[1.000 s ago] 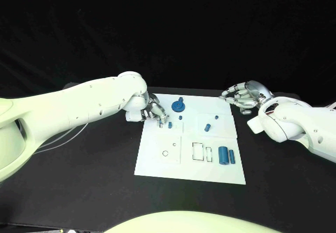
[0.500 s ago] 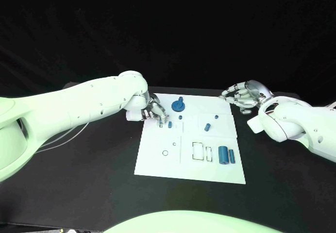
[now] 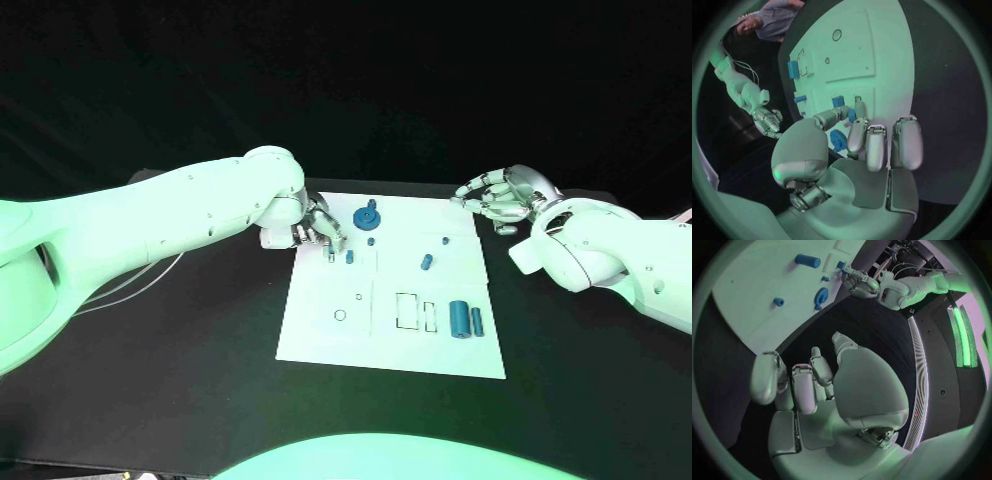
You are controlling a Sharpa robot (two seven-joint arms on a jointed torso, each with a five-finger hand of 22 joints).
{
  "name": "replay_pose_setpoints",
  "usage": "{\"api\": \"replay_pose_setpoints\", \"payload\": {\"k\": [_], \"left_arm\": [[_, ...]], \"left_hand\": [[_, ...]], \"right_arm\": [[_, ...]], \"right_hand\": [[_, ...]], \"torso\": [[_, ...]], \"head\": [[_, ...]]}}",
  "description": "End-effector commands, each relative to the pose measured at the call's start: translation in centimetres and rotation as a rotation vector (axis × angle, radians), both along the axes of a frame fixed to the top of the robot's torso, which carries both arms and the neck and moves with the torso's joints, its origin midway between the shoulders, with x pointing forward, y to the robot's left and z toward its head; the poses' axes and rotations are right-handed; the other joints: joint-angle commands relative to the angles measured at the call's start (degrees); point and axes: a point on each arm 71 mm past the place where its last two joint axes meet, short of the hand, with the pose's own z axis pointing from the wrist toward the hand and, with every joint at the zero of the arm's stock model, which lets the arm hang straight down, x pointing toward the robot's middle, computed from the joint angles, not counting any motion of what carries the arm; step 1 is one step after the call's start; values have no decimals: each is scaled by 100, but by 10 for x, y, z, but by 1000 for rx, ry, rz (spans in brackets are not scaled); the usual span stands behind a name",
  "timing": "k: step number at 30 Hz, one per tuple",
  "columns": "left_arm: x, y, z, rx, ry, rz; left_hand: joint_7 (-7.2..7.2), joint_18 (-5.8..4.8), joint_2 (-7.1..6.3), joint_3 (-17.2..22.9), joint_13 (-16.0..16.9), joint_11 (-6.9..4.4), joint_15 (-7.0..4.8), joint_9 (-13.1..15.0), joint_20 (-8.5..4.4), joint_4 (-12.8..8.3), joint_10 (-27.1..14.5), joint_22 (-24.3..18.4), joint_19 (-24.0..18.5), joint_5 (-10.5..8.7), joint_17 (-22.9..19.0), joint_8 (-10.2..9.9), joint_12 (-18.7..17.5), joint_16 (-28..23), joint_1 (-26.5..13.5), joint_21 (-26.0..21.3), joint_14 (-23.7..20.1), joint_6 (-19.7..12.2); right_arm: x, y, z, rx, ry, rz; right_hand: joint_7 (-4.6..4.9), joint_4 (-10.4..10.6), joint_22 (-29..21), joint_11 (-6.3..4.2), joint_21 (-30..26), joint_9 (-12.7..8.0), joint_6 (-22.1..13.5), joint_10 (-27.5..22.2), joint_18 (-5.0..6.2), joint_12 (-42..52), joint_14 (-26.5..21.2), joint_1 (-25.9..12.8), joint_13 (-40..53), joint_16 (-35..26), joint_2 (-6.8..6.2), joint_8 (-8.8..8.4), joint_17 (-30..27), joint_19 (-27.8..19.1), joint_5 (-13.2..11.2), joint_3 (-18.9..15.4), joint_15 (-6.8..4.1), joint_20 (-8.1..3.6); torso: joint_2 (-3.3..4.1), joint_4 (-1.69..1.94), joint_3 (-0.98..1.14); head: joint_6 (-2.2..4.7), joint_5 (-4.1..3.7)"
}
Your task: Assemble the parts on the task board
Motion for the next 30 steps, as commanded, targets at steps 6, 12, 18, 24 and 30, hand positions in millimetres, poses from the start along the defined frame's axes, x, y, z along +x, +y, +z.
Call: {"api": "replay_pose_setpoints", "payload": {"k": [6,12,18,24,30], "left_arm": [[0,0,-2,3,-3,0],[-2,2,-2,-25,15,-6],[-7,7,0,-83,97,-34],[-12,11,4,-97,191,-81],[-12,14,5,-84,235,-101]], "left_hand": [[-231,-156,328,239,-76,-81,-44,198,-1,57,134,479,74,429,1528,114,-63,68,133,-59,635,199],[-226,-151,344,224,-114,-76,-41,204,1,65,111,461,62,397,1513,109,-90,60,146,-74,631,178],[-229,-158,350,221,-61,-78,-38,221,6,6,125,484,76,385,1542,109,-64,75,225,-58,639,164],[-232,-161,339,218,-23,-79,-37,231,7,-37,141,496,84,390,1562,107,-44,84,272,-49,644,170],[-231,-157,337,214,-27,-78,-37,232,8,-40,139,482,74,389,1562,105,-47,85,275,-60,644,171]], "right_arm": [[0,1,0,1,0,5],[0,1,0,0,0,6],[0,0,-1,0,1,4],[0,0,-1,0,2,4],[0,0,-1,-1,3,3]], "right_hand": [[-13,37,500,-41,-101,-29,-50,-51,107,-41,317,-247,-7,-32,-7,129,423,-41,127,262,-21,-45],[-13,37,500,-41,-101,-29,-50,-51,107,-41,317,-247,-7,-32,-7,129,423,-41,127,262,-21,-45],[-12,40,503,-41,-117,-45,-56,-54,109,-44,317,-252,-13,-37,-18,144,423,-41,129,283,-21,-46],[-12,40,503,-41,-117,-45,-56,-54,109,-44,317,-252,-13,-37,-18,144,423,-41,129,283,-21,-46],[-12,40,503,-41,-117,-45,-56,-54,109,-44,317,-252,-13,-37,-18,144,423,-41,129,283,-21,-46]], "torso": [[-2,0,-1],[-3,-5,-3],[-10,0,0],[-12,3,3],[-3,5,2]], "head": [[5,4],[8,-1],[19,-14],[25,-10],[42,-4]]}}
